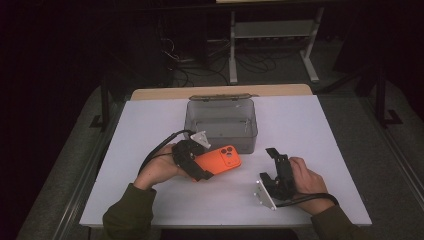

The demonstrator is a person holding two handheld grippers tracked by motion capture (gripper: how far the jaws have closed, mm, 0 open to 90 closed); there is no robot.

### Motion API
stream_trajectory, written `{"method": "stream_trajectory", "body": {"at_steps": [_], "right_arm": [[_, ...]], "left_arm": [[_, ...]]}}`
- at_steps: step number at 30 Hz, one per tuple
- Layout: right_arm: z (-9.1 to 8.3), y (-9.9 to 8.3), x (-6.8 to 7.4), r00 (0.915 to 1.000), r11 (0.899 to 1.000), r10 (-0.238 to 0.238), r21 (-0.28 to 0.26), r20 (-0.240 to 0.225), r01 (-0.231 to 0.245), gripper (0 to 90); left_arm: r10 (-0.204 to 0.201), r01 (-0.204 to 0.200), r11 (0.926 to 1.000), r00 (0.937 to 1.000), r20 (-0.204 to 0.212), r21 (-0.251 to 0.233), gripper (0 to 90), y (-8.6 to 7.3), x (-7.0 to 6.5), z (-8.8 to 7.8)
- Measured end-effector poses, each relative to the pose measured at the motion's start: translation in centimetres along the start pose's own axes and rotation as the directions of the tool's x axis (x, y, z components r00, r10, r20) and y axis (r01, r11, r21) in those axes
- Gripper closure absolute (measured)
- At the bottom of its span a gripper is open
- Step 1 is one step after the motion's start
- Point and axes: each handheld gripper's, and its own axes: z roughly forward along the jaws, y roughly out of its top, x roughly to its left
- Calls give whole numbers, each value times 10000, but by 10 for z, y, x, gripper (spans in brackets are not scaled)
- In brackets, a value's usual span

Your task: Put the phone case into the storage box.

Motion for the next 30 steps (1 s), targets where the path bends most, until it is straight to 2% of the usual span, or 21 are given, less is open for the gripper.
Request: {"method": "stream_trajectory", "body": {"at_steps": [9,30], "right_arm": [[-1,2,3,9977,9983,-580,23,348,579,0],[1,14,1,9970,9978,-596,-265,486,610,0]], "left_arm": [[14,-14,10000,10000,1,23,166,0,0,1],[-9,9,10000,10000,-5,-22,166,1,1,1]]}}
